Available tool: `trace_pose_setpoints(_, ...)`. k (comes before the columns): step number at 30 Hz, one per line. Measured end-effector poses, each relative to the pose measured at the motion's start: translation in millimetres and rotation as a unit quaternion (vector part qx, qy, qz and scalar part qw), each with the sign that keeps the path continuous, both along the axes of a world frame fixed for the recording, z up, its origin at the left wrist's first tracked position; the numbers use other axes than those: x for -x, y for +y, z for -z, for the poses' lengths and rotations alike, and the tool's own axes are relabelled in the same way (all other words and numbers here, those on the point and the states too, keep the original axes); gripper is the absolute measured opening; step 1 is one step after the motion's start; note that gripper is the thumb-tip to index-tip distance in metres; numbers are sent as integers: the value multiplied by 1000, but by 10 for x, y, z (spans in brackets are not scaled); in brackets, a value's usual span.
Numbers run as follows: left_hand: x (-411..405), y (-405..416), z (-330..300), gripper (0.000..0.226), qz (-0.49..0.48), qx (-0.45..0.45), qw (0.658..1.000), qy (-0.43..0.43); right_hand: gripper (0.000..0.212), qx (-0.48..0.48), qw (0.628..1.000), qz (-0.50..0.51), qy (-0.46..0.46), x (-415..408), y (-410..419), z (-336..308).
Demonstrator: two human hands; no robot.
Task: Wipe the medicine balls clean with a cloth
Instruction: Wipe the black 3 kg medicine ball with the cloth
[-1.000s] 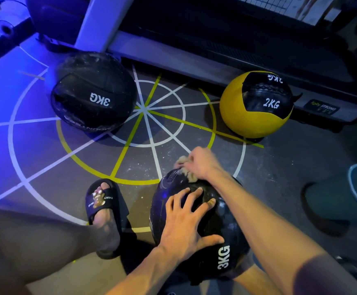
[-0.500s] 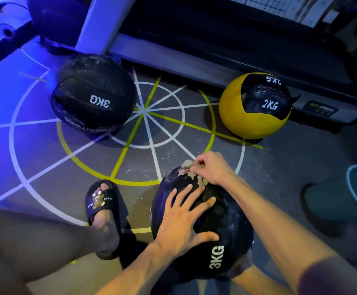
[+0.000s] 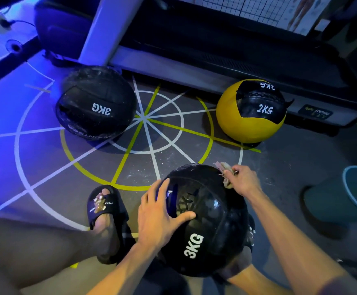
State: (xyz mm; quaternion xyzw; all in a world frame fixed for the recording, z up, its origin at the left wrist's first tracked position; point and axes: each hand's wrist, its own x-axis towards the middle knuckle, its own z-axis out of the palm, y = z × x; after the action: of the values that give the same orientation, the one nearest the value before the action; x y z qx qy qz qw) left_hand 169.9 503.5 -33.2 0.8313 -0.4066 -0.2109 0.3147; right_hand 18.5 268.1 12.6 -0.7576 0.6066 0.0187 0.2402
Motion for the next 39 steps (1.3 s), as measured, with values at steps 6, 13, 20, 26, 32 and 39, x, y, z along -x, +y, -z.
trace_pose_setpoints(6, -122, 207, 95, 95, -64, -24, 984, 164, 24, -23, 999, 47, -15, 205, 105, 43)
trace_pose_setpoints(13, -42, 255, 112, 125, -229, -80, 898, 368, 31, -75, 994, 69, -38, 315, 247, 68)
trace_pose_setpoints(20, -53, 245, 249, 93, -274, -133, 749, 589, 48, -113, 989, 80, -47, 87, 199, 70)
trace_pose_setpoints(26, -46, 272, 3, 62, -280, -89, 736, 610, 41, -79, 995, 54, 6, -53, 244, 48)
trace_pose_setpoints(32, -510, 106, -7, 93, -269, 8, 811, 520, 35, -80, 985, 117, -99, -88, 290, 80)
trace_pose_setpoints(39, -966, -10, -156, 101, -215, -19, 913, 347, 28, -152, 945, 197, -213, -161, 553, 549)
